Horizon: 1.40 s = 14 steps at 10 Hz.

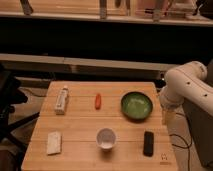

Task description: Place the pepper in the ceramic cup

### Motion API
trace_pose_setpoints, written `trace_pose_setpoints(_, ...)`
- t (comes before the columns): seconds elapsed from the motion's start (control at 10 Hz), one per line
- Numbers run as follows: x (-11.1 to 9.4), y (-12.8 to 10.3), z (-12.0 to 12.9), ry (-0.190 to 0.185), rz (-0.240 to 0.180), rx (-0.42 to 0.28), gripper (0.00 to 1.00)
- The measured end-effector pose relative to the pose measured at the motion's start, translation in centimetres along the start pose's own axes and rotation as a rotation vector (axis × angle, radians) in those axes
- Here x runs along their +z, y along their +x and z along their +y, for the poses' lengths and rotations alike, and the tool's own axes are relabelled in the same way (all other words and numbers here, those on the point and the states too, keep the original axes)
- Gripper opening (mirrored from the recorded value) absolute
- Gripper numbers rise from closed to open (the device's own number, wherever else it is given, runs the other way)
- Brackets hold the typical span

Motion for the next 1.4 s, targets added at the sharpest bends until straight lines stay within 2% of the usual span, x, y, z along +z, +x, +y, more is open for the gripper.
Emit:
trace_pose_setpoints(1.2,0.0,0.0,0.0,0.001,0.001,-0.002,0.8)
trace_pose_setpoints(1.3,0.0,-0.5,-0.3,0.007,0.007,-0.015,0.8)
trace_pose_setpoints(1.4,0.0,-1.8,-0.8,0.016,0.006,-0.038,0.8)
